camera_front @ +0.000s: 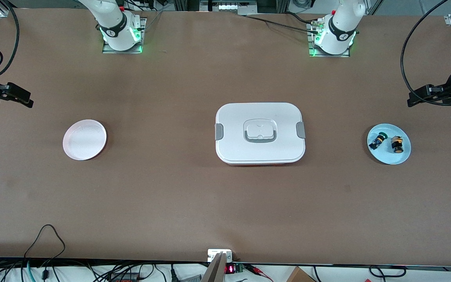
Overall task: Transfer orange switch to right arm and place
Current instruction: 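Move the left gripper over the light-blue dish of switches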
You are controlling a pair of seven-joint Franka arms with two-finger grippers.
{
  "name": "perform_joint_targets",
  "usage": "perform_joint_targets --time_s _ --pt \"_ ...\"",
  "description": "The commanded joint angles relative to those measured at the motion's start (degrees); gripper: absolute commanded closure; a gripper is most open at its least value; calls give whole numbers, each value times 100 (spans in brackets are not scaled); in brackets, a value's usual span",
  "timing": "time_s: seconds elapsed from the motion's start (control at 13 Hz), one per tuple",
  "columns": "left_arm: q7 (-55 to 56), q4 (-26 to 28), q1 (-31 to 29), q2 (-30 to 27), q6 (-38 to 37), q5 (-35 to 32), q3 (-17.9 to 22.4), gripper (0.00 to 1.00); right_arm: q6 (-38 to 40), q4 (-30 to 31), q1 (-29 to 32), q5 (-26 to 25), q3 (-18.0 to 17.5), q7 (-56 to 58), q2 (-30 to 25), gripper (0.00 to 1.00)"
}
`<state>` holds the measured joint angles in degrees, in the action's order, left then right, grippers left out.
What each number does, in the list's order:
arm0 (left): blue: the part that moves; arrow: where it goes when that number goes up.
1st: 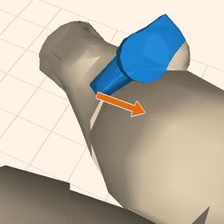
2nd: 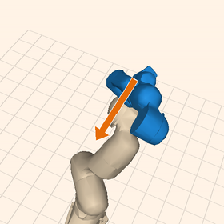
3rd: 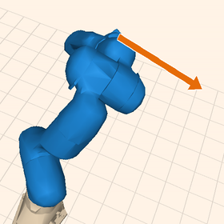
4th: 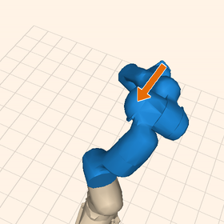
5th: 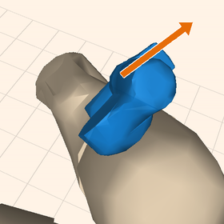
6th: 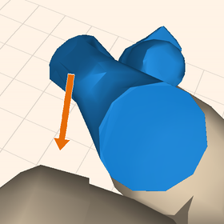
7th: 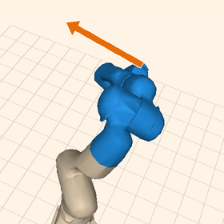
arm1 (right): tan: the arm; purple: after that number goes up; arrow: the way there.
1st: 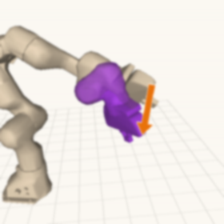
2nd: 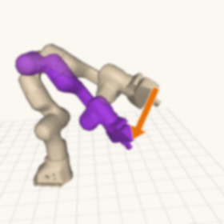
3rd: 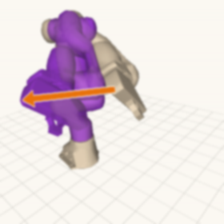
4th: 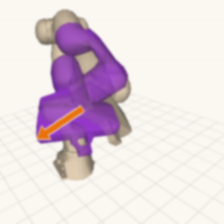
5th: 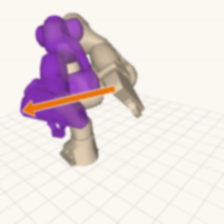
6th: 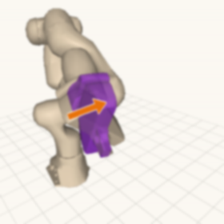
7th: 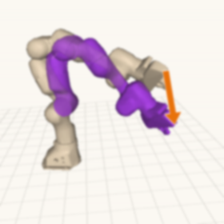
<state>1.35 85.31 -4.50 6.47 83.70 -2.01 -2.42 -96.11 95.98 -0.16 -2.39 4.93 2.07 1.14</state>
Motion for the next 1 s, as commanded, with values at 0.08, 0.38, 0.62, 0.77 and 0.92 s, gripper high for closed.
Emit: perform_joint_targets --time_s 0.08,0.38,0.62,0.77,0.92 --pt "-573 -129 -51 214 -82 8 -13 0 49 -123 43 80 -45 65 79 0" --pt "-3117 -41 -200 617 -47 -273 13 0 49 -123 51 89 -45 65 79 0" --pt "-4605 90 -183 803 -64 -687 -4 0 49 -141 42 89 -45 65 79 0" --pt "-5081 222 -200 820 14 -766 -4 0 58 -194 51 89 -45 65 79 0" --pt "-6220 503 -314 820 513 -757 -13 0 58 -194 51 89 -45 65 79 0"
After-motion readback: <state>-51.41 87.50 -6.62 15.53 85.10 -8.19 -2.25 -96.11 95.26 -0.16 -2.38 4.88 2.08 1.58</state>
